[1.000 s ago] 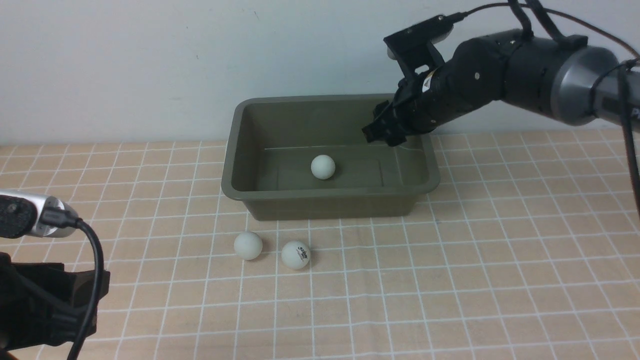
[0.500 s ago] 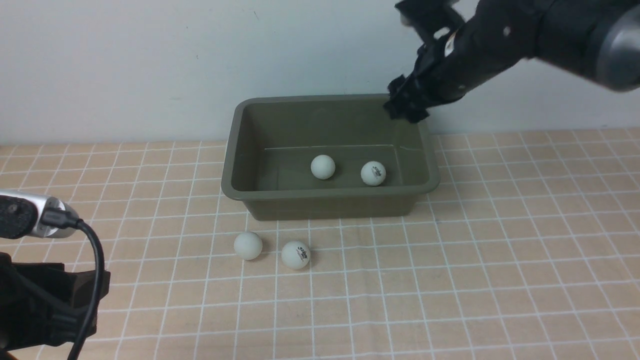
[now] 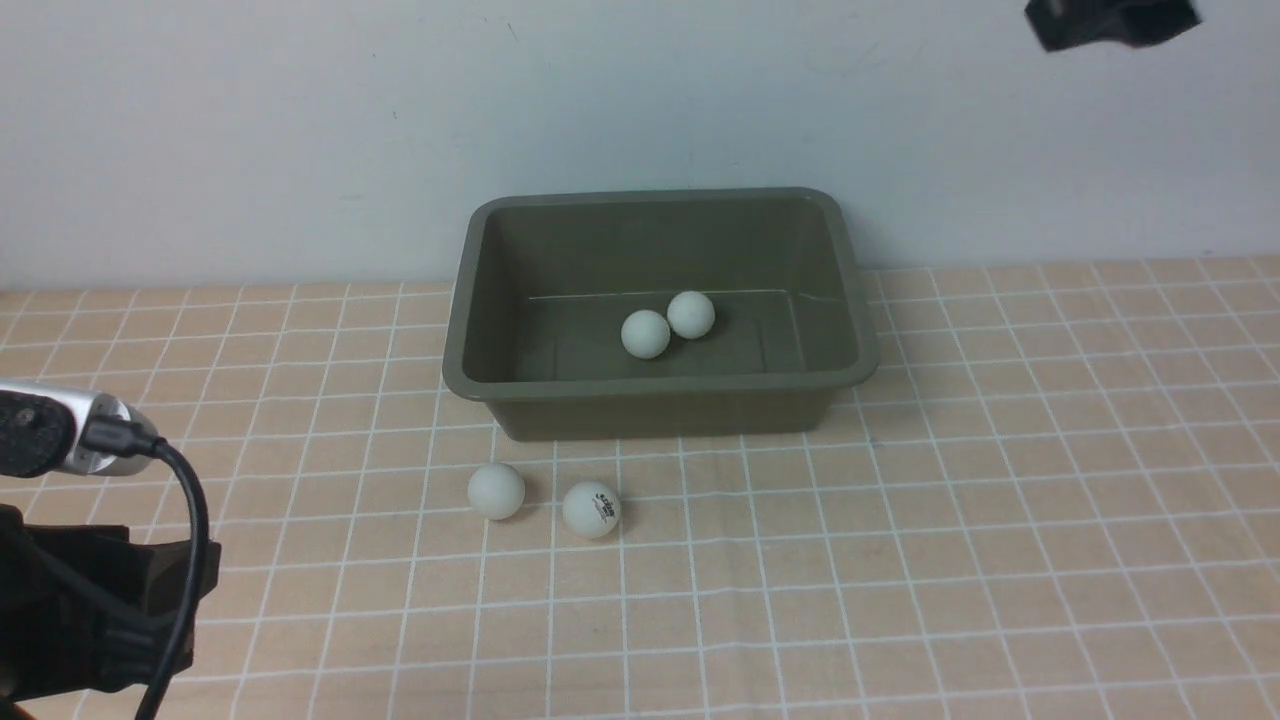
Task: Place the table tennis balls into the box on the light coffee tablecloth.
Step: 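Reach for and grasp a ping pong ball on the table beside the basket, then drop the ball into the bin, then reach for and grasp a ping pong ball on the table beside the basket, then drop the ball into the bin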
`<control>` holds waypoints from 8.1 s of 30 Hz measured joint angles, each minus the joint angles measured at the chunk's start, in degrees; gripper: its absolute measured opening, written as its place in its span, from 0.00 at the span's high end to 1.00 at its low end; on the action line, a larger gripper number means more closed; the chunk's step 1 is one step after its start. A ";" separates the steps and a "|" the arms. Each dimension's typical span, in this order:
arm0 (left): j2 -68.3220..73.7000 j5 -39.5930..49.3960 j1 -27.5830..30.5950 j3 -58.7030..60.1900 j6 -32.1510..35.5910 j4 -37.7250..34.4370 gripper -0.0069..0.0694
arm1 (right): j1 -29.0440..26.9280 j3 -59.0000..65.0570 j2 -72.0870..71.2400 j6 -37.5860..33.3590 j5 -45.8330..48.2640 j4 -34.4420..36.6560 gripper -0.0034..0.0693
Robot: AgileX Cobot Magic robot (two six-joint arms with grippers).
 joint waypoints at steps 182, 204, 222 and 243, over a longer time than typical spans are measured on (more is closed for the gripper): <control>59.10 20.28 -29.94 -47.84 -16.51 21.84 0.60 | 0.00 39.05 -39.38 0.22 -13.07 5.73 0.53; 70.50 5.86 -29.96 -47.84 -18.87 20.61 0.32 | 0.00 39.05 -39.38 0.22 -12.46 6.15 0.53; 72.57 9.18 -29.96 -49.00 -15.89 21.48 0.54 | 0.00 39.05 -39.38 0.22 -11.94 6.15 0.53; 74.44 13.43 -21.59 -73.53 1.59 12.87 0.54 | 0.00 39.05 -39.38 0.22 -10.81 6.17 0.53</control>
